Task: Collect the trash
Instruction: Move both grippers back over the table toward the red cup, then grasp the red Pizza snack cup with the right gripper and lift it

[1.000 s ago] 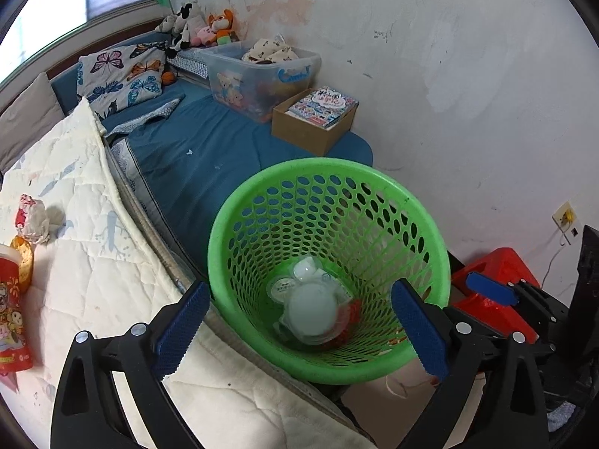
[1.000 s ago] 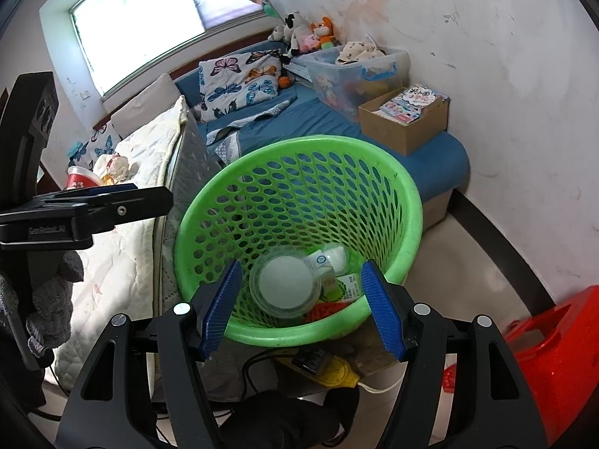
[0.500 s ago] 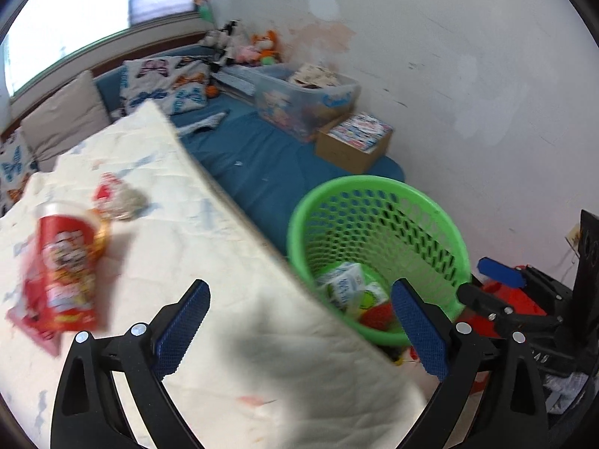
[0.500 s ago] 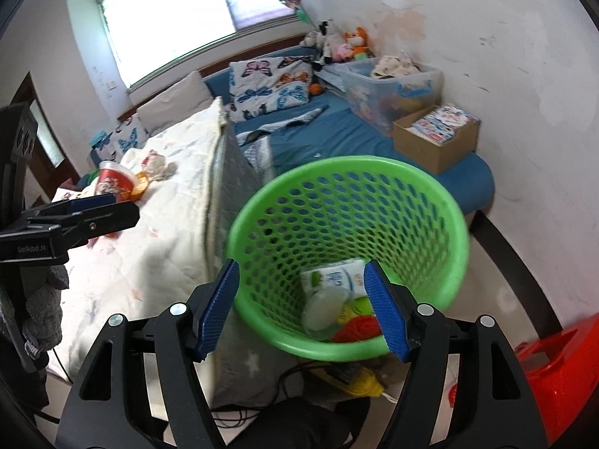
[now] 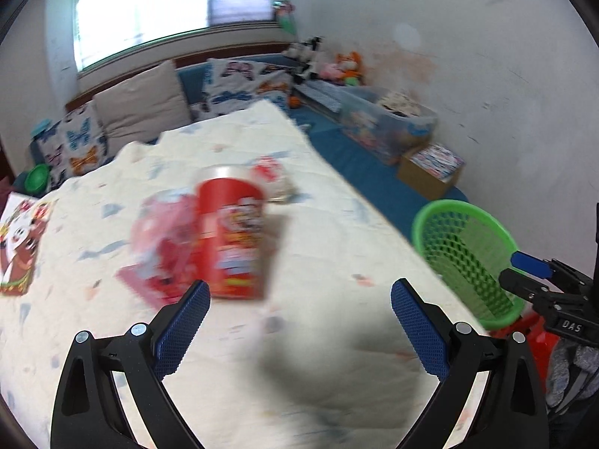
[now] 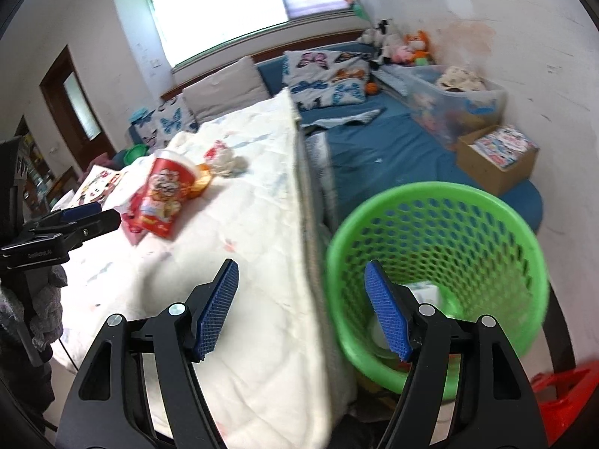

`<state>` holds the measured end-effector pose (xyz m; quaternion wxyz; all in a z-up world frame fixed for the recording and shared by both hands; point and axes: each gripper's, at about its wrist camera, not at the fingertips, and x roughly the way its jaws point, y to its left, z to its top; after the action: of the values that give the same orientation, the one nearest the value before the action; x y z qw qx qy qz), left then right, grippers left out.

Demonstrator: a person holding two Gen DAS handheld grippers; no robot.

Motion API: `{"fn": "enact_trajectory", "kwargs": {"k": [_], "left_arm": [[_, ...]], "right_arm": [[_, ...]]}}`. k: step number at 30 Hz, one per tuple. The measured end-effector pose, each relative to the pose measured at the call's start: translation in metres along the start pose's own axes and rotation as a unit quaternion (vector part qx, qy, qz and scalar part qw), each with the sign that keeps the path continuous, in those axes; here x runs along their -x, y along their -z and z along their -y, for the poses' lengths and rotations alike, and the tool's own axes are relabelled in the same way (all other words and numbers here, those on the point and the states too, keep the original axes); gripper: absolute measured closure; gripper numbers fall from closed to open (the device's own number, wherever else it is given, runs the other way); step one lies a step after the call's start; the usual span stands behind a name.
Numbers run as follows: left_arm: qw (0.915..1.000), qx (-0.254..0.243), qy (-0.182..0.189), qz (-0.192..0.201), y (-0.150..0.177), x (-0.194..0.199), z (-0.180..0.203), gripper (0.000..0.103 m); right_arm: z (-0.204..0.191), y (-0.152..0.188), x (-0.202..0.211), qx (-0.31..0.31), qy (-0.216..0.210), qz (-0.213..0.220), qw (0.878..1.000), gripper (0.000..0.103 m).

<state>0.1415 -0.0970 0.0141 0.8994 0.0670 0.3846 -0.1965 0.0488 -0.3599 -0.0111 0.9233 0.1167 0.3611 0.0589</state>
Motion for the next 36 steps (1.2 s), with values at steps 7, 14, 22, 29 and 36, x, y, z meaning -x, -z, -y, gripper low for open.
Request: {"fn": "enact_trajectory", "kwargs": {"k": [7, 14, 22, 29, 36], "left_arm": [[0.9984, 0.048, -0.031, -0.002, 0.008, 0.008, -0.058, 0.009], [0.9959, 0.07, -0.057, 0.006, 0.014, 0.022, -0.098, 0.009], [0.9923, 0.09, -0.084, 0.015, 0.012, 0.032, -0.137, 0.009], [0.9906, 0.106, -0.085, 0.01, 0.013, 0.025, -0.159, 0.009], [0.9913, 0.105, -0.079, 0.005, 0.011, 0.014, -0.164, 0.009]], "right_arm": [[-0.052, -0.017, -0.029, 0.036, -0.039, -0.02, 0.998, 0.033], [-0.108, -0.033, -0.063, 0.07, -0.075, -0.039, 0.994, 0.033], [-0.142, -0.06, -0.103, 0.057, -0.111, -0.06, 0.99, 0.033], [-0.149, -0.077, -0.141, 0.006, -0.135, -0.09, 0.987, 0.033], [-0.15, -0.085, -0.173, -0.038, -0.151, -0.118, 0.981, 0.033]]}}
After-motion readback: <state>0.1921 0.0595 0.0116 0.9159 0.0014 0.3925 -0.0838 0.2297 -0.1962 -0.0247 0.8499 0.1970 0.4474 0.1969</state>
